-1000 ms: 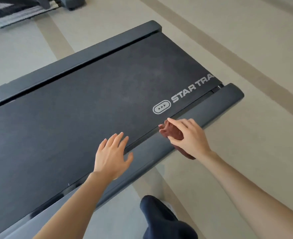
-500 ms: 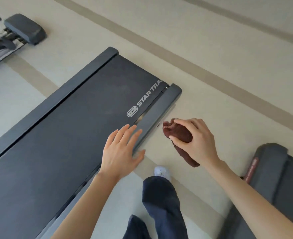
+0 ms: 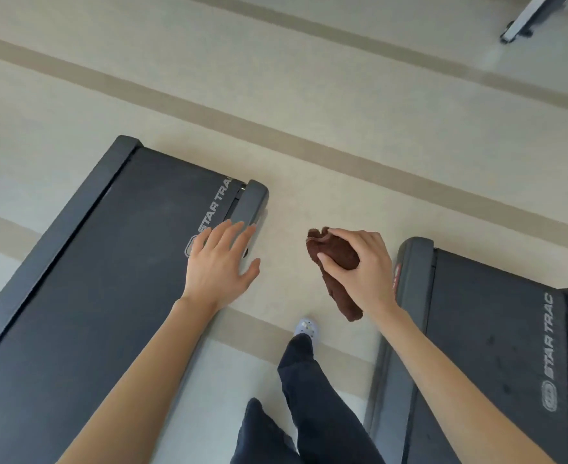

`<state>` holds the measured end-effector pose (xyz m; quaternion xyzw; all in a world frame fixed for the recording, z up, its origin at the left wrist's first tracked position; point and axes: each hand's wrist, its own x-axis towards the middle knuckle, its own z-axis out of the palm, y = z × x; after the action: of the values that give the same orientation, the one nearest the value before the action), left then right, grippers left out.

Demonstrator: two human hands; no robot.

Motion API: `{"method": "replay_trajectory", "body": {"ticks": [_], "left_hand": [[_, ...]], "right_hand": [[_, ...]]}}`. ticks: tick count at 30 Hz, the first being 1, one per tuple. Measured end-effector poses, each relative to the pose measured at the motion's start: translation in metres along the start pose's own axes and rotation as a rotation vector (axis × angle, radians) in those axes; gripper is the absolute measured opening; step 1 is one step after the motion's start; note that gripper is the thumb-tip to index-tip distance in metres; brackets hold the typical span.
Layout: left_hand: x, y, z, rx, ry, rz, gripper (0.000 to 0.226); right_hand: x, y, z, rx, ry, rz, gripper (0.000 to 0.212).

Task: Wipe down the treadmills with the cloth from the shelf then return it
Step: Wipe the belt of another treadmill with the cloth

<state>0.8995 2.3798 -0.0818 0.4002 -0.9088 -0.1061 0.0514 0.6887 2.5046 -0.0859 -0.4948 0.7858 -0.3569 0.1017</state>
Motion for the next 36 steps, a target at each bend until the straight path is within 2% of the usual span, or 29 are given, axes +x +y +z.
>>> {"method": "replay_trajectory", "body": {"ticks": [6,11,26,36], "left_hand": [[0.091,0.055,-0.009,0.016,-0.022,0.208,0.057],[0.166,0.103,0.0,0.021,-0.057,0.389,0.053],[0.381,0.18,0.022,0.13,-0.148,0.971,0.054],[0.508,0.235,0.023,0.087,-0.196,1.322,0.055]], "right_hand": [[0.036,0.028,-0.054,0.035,0.042,0.15,0.035],[0.058,0.066,-0.09,-0.072,0.071,0.238,0.037],[0.153,0.13,-0.116,-0.115,0.478,0.652,0.037],[0.215,0.142,-0.115,-0.187,0.683,0.921,0.037]]}}
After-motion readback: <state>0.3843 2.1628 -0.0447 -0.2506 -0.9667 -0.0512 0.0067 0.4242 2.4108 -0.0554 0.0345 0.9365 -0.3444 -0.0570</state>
